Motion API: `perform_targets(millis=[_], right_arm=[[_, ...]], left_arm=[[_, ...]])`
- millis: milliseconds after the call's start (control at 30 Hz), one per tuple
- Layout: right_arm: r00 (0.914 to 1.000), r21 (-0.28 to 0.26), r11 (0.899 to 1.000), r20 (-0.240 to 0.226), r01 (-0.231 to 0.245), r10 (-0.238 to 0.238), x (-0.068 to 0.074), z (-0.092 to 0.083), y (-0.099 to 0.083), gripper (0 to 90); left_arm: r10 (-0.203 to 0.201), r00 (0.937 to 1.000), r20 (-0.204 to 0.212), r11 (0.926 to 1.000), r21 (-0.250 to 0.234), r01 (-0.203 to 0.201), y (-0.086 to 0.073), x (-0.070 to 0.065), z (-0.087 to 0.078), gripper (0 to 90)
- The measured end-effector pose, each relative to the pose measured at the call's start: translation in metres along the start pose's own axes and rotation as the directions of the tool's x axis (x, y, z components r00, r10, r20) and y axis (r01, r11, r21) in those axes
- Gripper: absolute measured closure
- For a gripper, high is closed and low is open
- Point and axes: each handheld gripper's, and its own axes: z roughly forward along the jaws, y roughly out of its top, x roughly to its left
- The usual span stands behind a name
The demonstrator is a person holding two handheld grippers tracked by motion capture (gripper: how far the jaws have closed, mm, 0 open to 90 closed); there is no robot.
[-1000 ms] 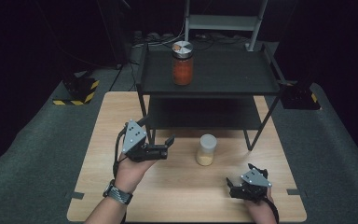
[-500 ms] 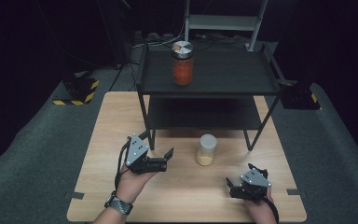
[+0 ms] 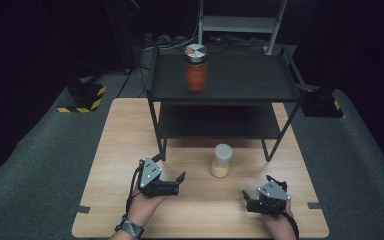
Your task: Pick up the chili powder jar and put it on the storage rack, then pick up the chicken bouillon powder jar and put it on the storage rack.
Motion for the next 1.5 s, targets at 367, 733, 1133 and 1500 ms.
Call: perform_targets(millis=[367, 733, 1133, 1500], right_arm=[[0.9999, 0.002, 1.000, 0.011, 0.010, -0.010, 0.003, 0.000, 0.000, 0.0], [0.9998, -0.002, 1.000, 0.016, 0.007, -0.007, 0.004, 0.000, 0.000, 0.0], [0.9999, -0.014, 1.000, 0.004, 0.010, -0.010, 0.002, -0.001, -0.002, 0.0], [0.9998, -0.021, 1.000, -0.011, 0.014, -0.014, -0.001, -0.001, -0.003, 0.0]], left_arm=[[-0.014, 0.9996, -0.024, 0.9954, 0.094, 0.017, -0.030, 0.003, 0.006, 0.3], [0.007, 0.9991, -0.041, 0.9840, 0.178, 0.000, -0.037, 0.003, 0.014, 0.3], [0.077, 0.9960, -0.046, 0.9654, 0.253, -0.062, -0.028, -0.006, 0.022, 0.4], [0.149, 0.9883, -0.034, 0.9521, 0.275, -0.134, -0.026, -0.018, 0.022, 0.9]])
